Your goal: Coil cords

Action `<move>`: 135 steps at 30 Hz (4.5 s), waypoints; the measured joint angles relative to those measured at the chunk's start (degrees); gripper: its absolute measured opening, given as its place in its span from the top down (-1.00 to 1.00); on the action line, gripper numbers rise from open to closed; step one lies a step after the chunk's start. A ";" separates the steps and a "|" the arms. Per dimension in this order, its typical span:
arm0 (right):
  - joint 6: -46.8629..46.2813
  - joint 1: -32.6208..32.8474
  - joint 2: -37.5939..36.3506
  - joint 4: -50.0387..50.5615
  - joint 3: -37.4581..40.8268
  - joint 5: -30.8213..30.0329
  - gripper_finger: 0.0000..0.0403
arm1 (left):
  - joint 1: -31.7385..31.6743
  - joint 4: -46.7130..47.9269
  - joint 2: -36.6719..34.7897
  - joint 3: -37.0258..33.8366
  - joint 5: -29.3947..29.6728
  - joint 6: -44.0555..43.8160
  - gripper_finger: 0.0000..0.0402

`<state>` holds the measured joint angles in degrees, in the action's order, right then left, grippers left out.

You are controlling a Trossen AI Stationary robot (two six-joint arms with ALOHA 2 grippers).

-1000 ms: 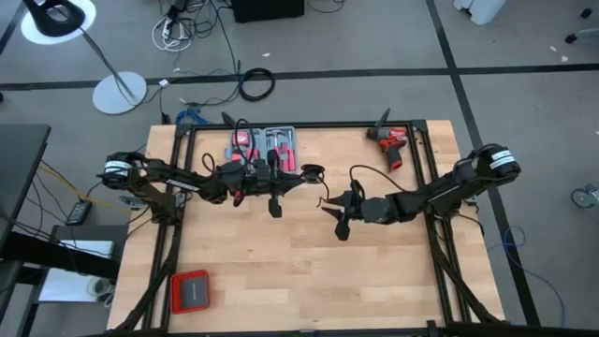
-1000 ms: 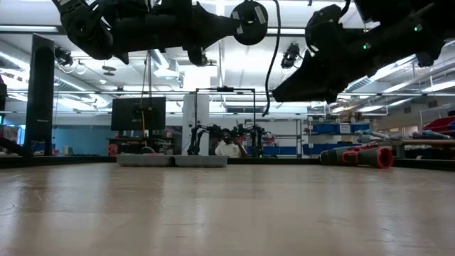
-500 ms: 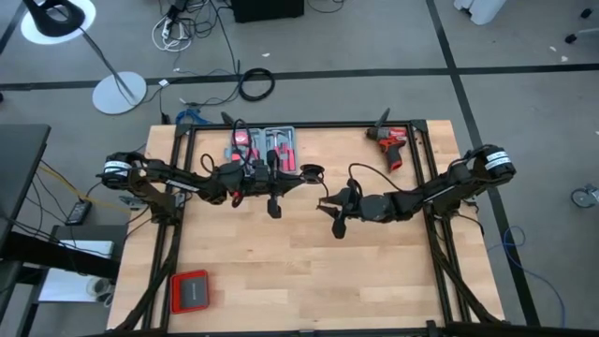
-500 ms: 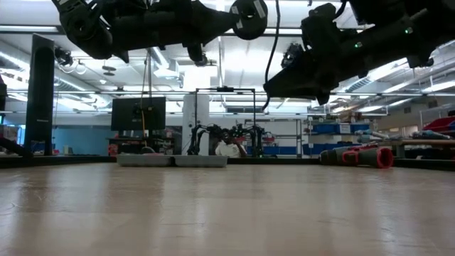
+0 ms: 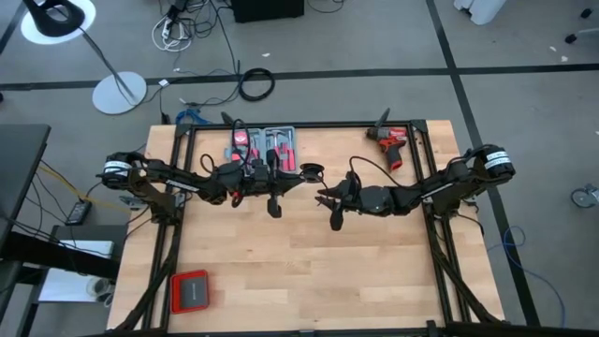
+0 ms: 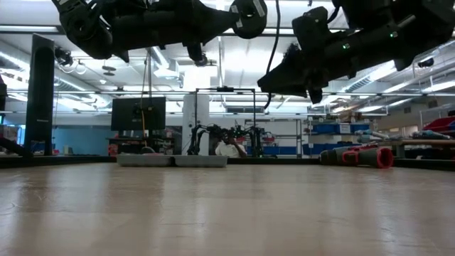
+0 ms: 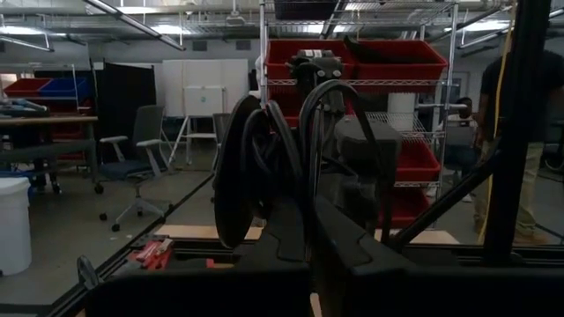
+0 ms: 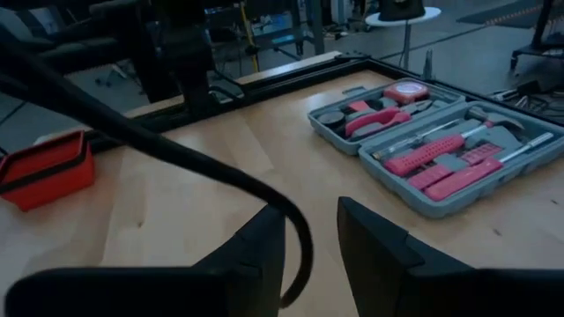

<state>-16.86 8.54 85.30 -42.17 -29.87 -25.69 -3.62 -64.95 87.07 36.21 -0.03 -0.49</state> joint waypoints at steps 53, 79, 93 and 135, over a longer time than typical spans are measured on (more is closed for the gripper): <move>-5.44 -1.85 -15.08 28.30 2.25 -6.11 0.99 | 0.37 0.07 0.04 0.00 -4.76 -1.45 0.99; 0.71 -6.05 10.76 3.79 -10.66 8.74 0.94 | 2.67 -5.11 0.02 0.02 -6.71 3.35 0.99; 8.55 -6.04 8.33 11.00 -16.61 10.88 0.97 | 4.06 -3.66 0.01 0.07 -7.60 3.32 0.99; -3.26 10.75 -14.32 33.79 -8.78 16.73 0.46 | 1.88 -6.03 0.07 -0.02 -32.96 -1.41 0.99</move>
<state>-20.13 19.29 70.97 -8.38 -38.65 -8.96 -1.74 -70.98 87.13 36.19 -32.99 -1.90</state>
